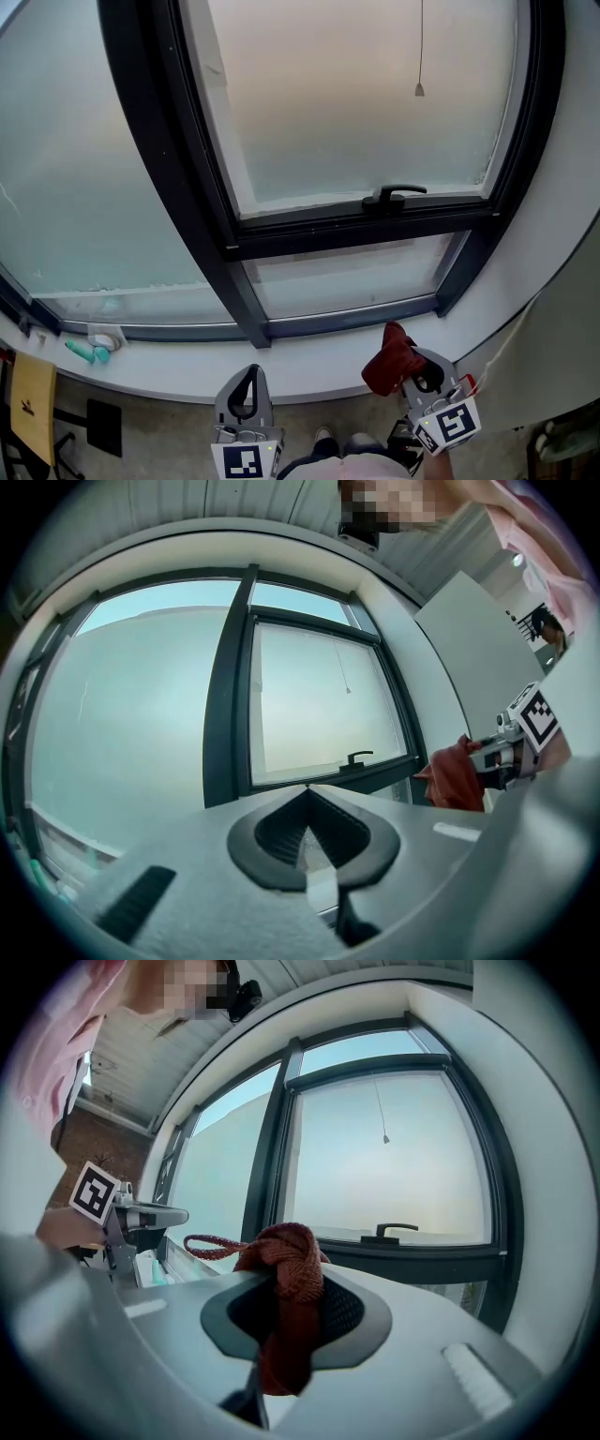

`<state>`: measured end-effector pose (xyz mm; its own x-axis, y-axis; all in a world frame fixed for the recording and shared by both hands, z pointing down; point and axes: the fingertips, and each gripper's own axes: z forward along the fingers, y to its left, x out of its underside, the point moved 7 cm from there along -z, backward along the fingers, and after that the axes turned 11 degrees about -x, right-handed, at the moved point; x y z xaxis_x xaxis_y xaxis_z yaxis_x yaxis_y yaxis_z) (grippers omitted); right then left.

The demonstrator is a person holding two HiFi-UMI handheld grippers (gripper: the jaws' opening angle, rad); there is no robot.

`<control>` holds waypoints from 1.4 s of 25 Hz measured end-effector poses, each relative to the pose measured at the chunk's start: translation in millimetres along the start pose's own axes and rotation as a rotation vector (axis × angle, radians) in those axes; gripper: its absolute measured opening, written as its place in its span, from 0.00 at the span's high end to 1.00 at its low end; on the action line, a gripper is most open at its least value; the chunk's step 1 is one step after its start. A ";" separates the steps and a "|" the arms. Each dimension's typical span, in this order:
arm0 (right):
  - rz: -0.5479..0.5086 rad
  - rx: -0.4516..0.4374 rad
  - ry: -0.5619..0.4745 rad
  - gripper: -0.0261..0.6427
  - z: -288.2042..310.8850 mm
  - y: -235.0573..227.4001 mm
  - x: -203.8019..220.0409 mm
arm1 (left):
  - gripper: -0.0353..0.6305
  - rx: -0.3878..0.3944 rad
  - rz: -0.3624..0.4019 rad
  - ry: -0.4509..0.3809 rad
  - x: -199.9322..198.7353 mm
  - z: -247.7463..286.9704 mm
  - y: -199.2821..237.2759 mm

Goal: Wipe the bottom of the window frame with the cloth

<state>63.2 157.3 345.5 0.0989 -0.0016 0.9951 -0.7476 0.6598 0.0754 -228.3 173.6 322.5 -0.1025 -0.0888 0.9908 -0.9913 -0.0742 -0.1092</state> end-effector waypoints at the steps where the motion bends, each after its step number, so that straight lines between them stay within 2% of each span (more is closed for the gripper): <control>1: 0.012 0.009 0.005 0.85 4.4 -1.7 1.6 | 0.95 0.000 -0.004 0.006 0.0 4.8 3.6; 6: 0.032 0.060 0.014 0.85 20.6 -21.2 3.2 | 0.95 -0.007 -0.024 0.020 3.7 30.2 10.0; 10: 0.015 0.075 0.006 0.85 38.4 -43.7 4.0 | 0.95 -0.011 -0.084 -0.013 5.9 59.9 -3.6; 13: 0.026 0.073 0.017 0.85 52.7 -63.1 6.4 | 0.95 -0.001 -0.086 -0.013 3.7 85.9 -17.3; 19: -0.082 0.064 0.014 0.85 81.3 -104.6 -6.7 | 0.95 -0.022 -0.058 -0.039 -6.6 140.1 -48.3; 22: -0.105 0.049 -0.014 0.85 94.6 -120.8 -7.2 | 0.95 -0.040 -0.079 -0.079 -10.2 162.6 -64.0; 28: -0.088 0.013 -0.038 0.85 109.8 -133.1 -0.4 | 0.95 -0.088 -0.123 -0.076 -5.9 177.9 -73.8; 35: -0.077 0.033 -0.032 0.85 106.7 -137.6 2.6 | 0.96 -0.087 -0.100 -0.076 3.2 184.9 -72.6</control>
<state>96.3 -13.7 344.6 0.1358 -0.0758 0.9878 -0.7600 0.6317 0.1530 -141.2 -5.0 318.7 0.0003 -0.1606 0.9870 -1.0000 -0.0001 0.0003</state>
